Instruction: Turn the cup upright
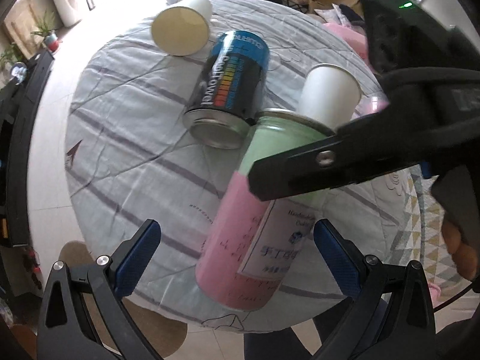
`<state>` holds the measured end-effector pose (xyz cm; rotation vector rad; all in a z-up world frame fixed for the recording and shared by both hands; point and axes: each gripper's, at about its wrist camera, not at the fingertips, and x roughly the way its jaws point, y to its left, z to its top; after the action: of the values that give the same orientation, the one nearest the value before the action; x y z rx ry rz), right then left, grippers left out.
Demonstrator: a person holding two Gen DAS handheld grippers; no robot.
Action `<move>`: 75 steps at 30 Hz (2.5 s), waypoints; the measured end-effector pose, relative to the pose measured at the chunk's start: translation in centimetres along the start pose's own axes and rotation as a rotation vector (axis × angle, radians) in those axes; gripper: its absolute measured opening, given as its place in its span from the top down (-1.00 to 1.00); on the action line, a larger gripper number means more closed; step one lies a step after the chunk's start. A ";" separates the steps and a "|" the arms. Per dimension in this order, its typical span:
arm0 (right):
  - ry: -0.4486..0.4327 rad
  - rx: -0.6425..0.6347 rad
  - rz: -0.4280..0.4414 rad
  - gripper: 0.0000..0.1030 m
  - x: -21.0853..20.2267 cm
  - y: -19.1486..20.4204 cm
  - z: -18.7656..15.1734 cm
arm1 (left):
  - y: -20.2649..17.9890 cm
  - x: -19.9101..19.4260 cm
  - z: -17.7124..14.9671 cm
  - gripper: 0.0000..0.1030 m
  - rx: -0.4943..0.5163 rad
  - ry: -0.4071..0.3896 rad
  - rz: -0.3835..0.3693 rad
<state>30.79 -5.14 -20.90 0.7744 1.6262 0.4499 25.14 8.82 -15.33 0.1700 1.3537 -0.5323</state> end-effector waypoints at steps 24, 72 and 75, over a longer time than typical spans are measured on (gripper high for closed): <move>-0.241 0.055 -0.035 -0.59 -9.7 -6.5 -7.1 | -6.2 6.9 5.3 -0.63 0.228 0.152 0.138; -0.318 -0.107 -0.195 -0.60 -9.2 -6.2 -10.8 | -6.6 -0.2 -0.8 -0.44 -0.123 -0.327 0.032; -0.318 -0.126 -0.199 -0.60 -9.1 -6.1 -11.1 | -6.7 0.0 -0.8 -0.57 -0.148 -0.315 0.055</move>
<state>19.09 -14.39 -16.28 0.5512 1.3468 0.2682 21.35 3.35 -14.25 0.0008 1.0722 -0.3925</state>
